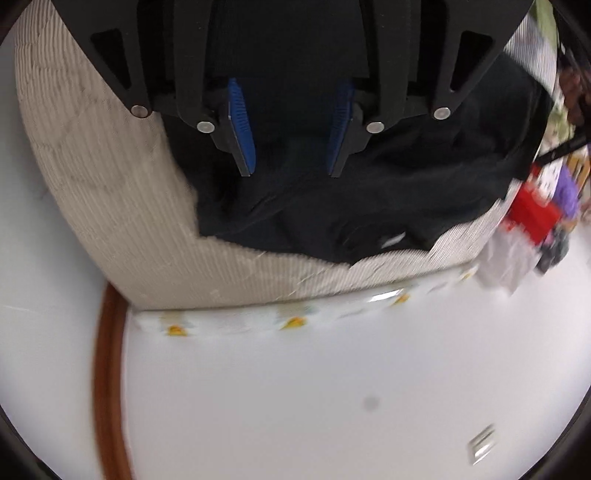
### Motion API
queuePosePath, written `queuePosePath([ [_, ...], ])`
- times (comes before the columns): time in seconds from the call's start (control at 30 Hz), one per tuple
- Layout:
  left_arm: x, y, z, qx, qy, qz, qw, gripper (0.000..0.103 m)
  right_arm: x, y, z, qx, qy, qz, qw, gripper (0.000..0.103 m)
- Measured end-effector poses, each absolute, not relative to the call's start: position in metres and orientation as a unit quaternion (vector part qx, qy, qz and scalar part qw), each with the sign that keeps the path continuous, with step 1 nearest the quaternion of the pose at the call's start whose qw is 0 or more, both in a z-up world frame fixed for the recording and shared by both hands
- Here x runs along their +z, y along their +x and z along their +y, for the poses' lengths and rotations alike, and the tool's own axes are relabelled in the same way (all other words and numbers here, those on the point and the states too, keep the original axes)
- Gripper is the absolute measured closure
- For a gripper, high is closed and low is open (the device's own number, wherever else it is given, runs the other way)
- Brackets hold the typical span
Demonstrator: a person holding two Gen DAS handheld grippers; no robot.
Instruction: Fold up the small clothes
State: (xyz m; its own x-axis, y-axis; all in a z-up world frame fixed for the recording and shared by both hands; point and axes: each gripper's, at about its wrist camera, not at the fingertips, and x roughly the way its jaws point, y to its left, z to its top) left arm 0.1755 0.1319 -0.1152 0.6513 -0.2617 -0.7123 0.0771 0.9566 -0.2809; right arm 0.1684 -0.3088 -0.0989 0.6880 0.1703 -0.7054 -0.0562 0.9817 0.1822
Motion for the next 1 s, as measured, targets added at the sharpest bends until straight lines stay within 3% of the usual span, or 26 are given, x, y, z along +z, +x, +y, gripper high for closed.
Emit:
queuePosePath([
  [0.23,-0.134,0.179,0.103,-0.126,-0.098,0.441,0.883,0.07,-0.146,0.17,-0.285,0.075,0.051,0.451,0.888,0.062],
  [0.5,-0.155,0.218,0.085,-0.11,-0.073,0.468,0.874,0.07,-0.161,0.198,-0.285,0.05,0.064,0.471,0.878,0.062],
  [0.77,-0.154,0.267,0.103,-0.079,-0.09,0.457,0.881,0.07,-0.14,0.244,-0.289,0.04,0.068,0.434,0.897,0.062],
  [0.9,-0.145,0.275,0.12,-0.052,-0.101,0.44,0.891,0.07,-0.137,0.271,-0.315,0.023,0.115,0.422,0.899,0.07],
  [1.0,-0.138,0.275,0.132,-0.037,-0.083,0.429,0.899,0.07,-0.132,0.278,-0.327,-0.009,0.107,0.406,0.907,0.067],
])
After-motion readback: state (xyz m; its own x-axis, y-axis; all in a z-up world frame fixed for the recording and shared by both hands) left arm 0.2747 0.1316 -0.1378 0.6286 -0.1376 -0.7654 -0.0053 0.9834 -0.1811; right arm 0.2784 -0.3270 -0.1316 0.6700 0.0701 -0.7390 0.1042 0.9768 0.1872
